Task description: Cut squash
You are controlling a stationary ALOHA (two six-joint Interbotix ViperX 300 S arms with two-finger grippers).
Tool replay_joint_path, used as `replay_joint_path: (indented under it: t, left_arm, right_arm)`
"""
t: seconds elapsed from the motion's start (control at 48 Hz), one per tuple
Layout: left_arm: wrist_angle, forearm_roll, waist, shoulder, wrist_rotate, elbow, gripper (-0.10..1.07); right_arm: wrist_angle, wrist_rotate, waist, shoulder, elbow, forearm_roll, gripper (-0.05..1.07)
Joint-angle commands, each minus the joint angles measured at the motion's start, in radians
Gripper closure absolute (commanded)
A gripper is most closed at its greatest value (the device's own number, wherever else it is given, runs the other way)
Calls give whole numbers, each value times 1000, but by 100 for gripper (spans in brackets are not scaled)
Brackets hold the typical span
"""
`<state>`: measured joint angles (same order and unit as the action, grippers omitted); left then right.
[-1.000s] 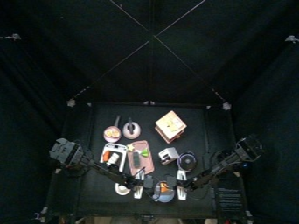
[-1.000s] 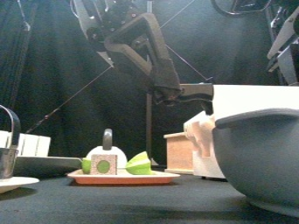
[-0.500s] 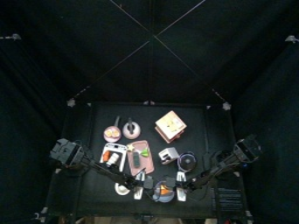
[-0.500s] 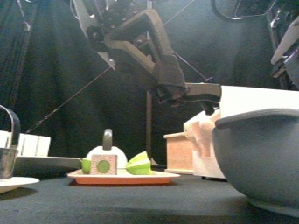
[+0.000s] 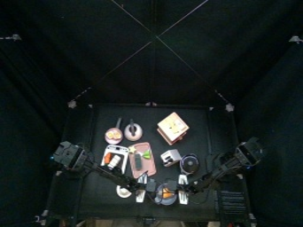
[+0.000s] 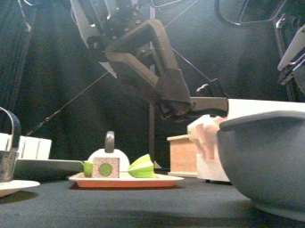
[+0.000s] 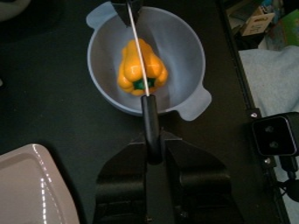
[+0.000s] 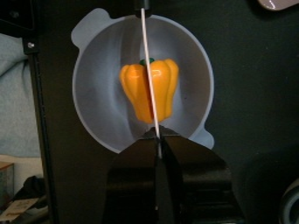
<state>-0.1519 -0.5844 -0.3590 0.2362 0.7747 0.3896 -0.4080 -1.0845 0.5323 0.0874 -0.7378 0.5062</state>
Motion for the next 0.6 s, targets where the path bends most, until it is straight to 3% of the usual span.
replay_joint_path:
  t: [0.0,0.583]
  left_arm:
    - [26,3,11,-11,0,-17,56]
    - [51,28,11,-2,-2,-3,56]
  right_arm:
    - [25,-5,-18,8,12,-2,69]
    - [44,-5,-18,-29,11,-14,69]
